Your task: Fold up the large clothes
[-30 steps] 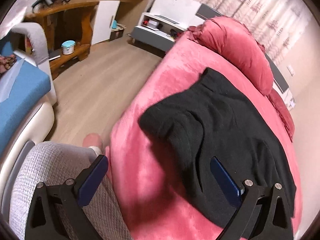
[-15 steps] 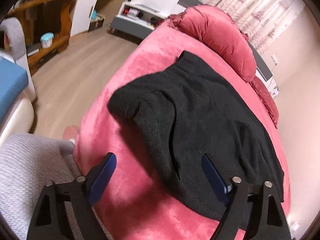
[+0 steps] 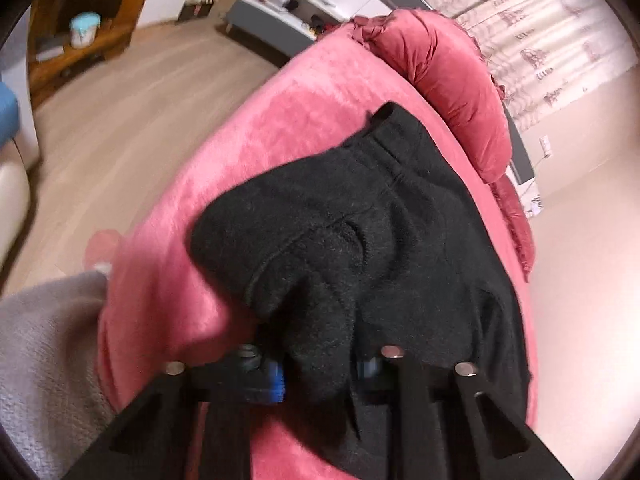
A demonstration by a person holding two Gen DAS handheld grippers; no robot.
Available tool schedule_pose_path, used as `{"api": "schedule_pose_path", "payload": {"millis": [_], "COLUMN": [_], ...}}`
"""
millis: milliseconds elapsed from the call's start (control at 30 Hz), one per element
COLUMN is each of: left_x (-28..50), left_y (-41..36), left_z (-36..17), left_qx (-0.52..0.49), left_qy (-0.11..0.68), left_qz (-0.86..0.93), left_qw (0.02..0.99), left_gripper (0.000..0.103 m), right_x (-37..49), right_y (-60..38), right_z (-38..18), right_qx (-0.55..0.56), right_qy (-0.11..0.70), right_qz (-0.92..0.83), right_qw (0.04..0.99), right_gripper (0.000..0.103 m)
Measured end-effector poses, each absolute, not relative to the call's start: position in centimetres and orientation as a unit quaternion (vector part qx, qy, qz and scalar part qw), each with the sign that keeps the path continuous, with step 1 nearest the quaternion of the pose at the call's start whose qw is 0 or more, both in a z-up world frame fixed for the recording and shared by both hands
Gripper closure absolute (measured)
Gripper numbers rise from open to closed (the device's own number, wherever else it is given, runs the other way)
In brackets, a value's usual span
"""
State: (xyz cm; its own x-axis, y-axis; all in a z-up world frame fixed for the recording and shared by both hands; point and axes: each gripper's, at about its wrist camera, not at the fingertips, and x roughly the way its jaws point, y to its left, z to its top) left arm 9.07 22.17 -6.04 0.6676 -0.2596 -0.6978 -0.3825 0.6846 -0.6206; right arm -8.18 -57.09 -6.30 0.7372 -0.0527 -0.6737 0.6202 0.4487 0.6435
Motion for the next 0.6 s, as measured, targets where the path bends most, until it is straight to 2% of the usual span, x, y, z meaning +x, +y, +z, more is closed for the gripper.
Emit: {"api": "schedule_pose_path", "payload": {"millis": [33,133,333,600], "left_x": [8.9,8.5,7.2,4.5], "left_y": [22.2,21.9,22.2,23.9], "left_z": [-5.7,-3.7,-0.3,2.1], "left_qx": [-0.393,-0.379,-0.398,-0.433], "left_qy": [0.398,0.380,0.334,0.288], "left_qz": [0.032,0.013,-0.036,-0.062], "left_qw": [0.828,0.844,0.854,0.852], "left_gripper": [0.085,0.088,0.092,0.094], "right_x": [-8.2,-8.4,-9.2,-9.6], "right_y": [-57.0,-56.8,-57.3,-56.4], "right_z": [-6.1,-5.0,-2.2,1.7], "right_qx": [0.480,0.474,0.508,0.492], "right_qy": [0.289,0.271,0.213,0.174], "right_qz": [-0.205,-0.194,-0.163,-0.145], "right_qw": [0.803,0.815,0.819,0.841], "right_gripper": [0.091,0.092,0.093,0.094]}}
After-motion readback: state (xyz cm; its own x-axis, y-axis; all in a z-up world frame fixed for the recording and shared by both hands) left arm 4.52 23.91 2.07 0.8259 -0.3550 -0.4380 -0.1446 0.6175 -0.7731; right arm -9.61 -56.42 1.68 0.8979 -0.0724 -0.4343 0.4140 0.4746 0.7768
